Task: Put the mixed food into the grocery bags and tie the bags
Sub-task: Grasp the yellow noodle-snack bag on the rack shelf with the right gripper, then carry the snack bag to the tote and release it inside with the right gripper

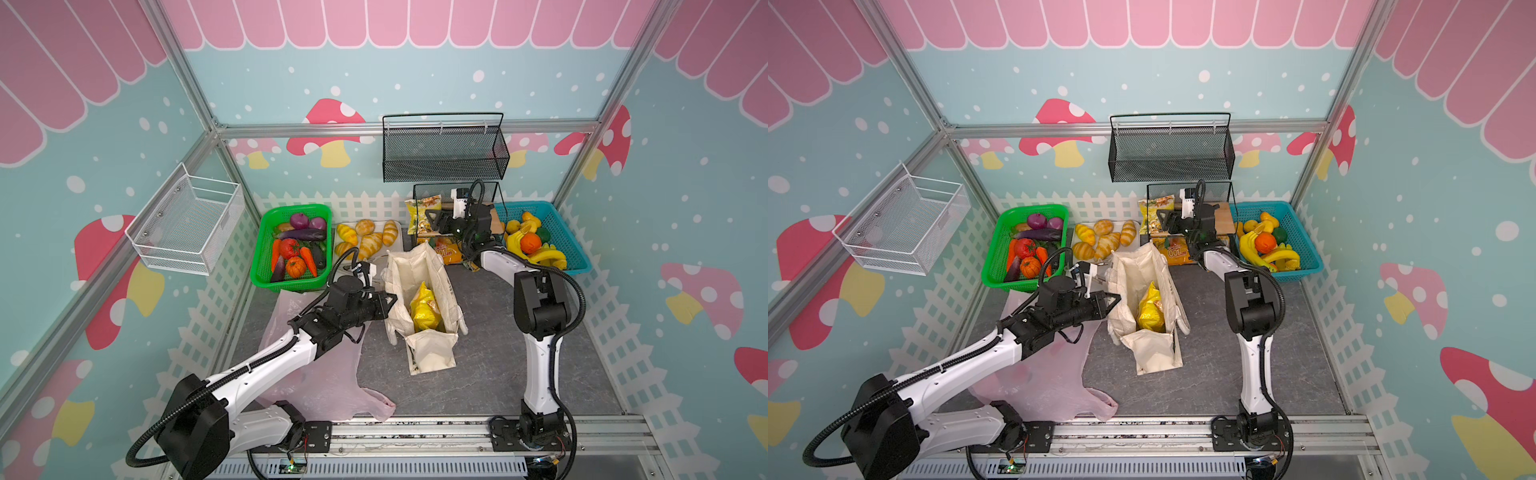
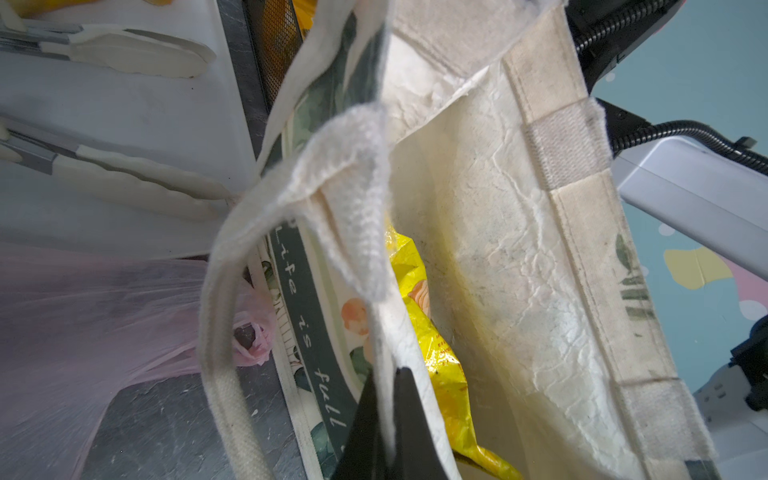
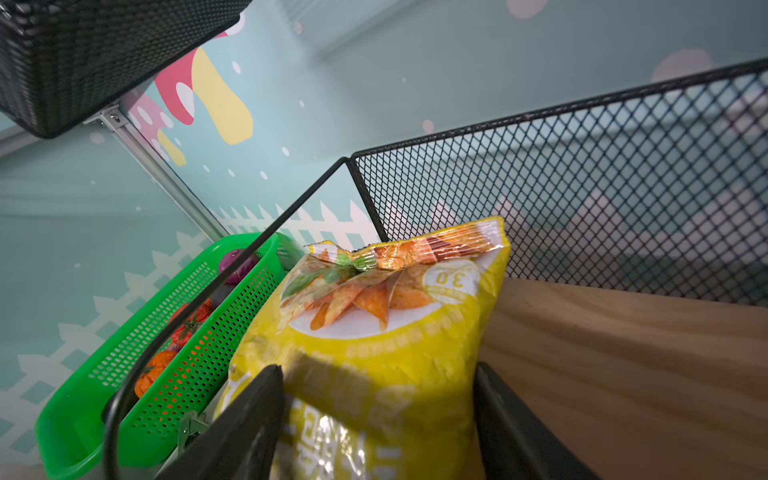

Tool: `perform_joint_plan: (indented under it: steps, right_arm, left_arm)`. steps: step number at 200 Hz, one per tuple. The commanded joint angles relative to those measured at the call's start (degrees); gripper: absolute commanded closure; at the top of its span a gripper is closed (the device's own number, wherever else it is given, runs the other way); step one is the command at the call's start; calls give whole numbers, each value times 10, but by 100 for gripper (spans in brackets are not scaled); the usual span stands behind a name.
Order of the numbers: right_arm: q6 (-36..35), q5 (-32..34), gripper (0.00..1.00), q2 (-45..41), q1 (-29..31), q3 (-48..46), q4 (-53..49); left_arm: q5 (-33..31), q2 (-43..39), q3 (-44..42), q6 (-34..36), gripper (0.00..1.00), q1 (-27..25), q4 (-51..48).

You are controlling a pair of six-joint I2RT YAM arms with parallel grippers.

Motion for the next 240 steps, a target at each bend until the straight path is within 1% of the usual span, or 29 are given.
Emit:
perform_joint_plan:
  steps: [1,48,61,85,107,144,174,210,223,240]
  right_arm:
    - [11,6,41,21,2,0,-14]
    - [9,37,87,-9,-3,-40,6]
    - [10,38,93,-20,-7,-52,16]
    - [7,47,96,-46,-15,-74,22]
    - [-7,73,100,-82,-28,-105,19]
    - [-56,126,100,-162,-52,-180,-17]
    - [-80,136,100,-299,-61,-289,-33]
    - [-95,117,100,-512,-51,-398,-98]
    - [-120,119,100,-572,-20,-402,-148]
    - [-173,150,100,-617,48,-374,-231]
  left_arm:
    - [-10,-9,-9,12,100,9,-13]
    - [-4,-10,-15,11,100,17,-8]
    - [-2,-9,-16,9,100,19,-7]
    - [2,-9,-16,9,100,21,-5]
    - [2,-13,-16,10,100,21,-7]
    - [1,-21,-13,6,100,22,-6]
    - [13,-8,1,-4,100,22,10]
    - [45,22,13,-22,100,19,41]
    - [52,31,16,-27,100,17,51]
    - [59,41,22,-29,100,15,56]
